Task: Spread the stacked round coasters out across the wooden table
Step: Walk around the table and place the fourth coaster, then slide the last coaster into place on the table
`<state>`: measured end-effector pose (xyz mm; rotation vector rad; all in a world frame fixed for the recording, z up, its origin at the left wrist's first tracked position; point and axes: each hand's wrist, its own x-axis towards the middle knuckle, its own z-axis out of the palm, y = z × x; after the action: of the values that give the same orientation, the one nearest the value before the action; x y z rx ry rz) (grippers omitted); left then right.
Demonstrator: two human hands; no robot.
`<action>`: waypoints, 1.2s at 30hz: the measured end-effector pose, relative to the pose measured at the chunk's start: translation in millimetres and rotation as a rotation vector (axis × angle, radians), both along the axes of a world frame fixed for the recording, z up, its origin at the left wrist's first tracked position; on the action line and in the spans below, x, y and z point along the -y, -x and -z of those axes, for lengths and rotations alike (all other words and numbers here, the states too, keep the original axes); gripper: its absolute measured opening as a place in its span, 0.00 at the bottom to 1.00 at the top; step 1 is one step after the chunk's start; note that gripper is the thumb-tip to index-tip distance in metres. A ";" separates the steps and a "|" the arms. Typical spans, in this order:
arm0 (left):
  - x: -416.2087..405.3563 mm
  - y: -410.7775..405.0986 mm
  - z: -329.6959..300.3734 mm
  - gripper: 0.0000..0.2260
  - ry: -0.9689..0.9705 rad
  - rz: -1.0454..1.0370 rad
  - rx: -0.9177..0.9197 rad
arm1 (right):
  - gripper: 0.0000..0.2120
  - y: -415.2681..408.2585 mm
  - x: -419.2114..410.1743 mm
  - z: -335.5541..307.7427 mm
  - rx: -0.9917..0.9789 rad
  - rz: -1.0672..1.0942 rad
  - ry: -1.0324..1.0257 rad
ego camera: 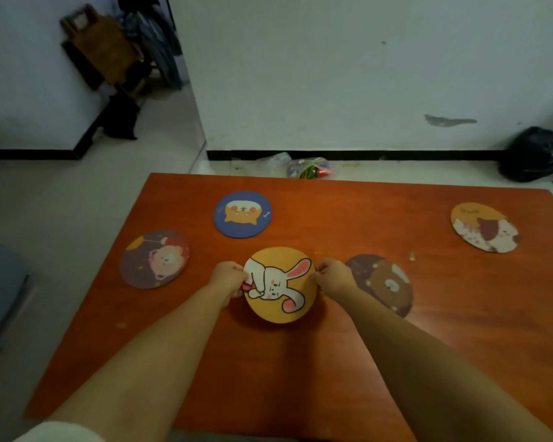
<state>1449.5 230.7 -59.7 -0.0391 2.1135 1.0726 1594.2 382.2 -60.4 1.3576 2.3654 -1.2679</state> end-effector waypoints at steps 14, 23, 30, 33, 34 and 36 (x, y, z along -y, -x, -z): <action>123.6 19.4 43.7 0.11 0.167 0.235 -0.064 | 0.15 5.2 129.9 42.7 0.095 0.043 0.041; 115.6 14.1 44.4 0.15 0.428 0.564 -0.428 | 0.10 5.8 130.8 48.9 0.139 -0.071 -0.110; 82.1 11.6 31.7 0.11 0.366 0.618 -0.467 | 0.13 -22.5 85.3 37.3 0.104 0.095 -0.127; 44.4 -3.4 22.6 0.10 0.281 0.607 -0.481 | 0.13 -42.6 43.9 28.7 0.092 0.150 -0.170; 29.8 -10.2 20.7 0.11 0.250 0.599 -0.476 | 0.13 -50.0 28.2 26.0 0.091 0.157 -0.174; -1.5 -25.4 19.0 0.12 0.186 0.592 -0.453 | 0.13 -66.3 -4.2 21.2 0.092 0.182 -0.179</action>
<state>1474.8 232.1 -78.8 0.7564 2.3832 0.5576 1660.4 386.4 -81.5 1.6790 2.3864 -1.0277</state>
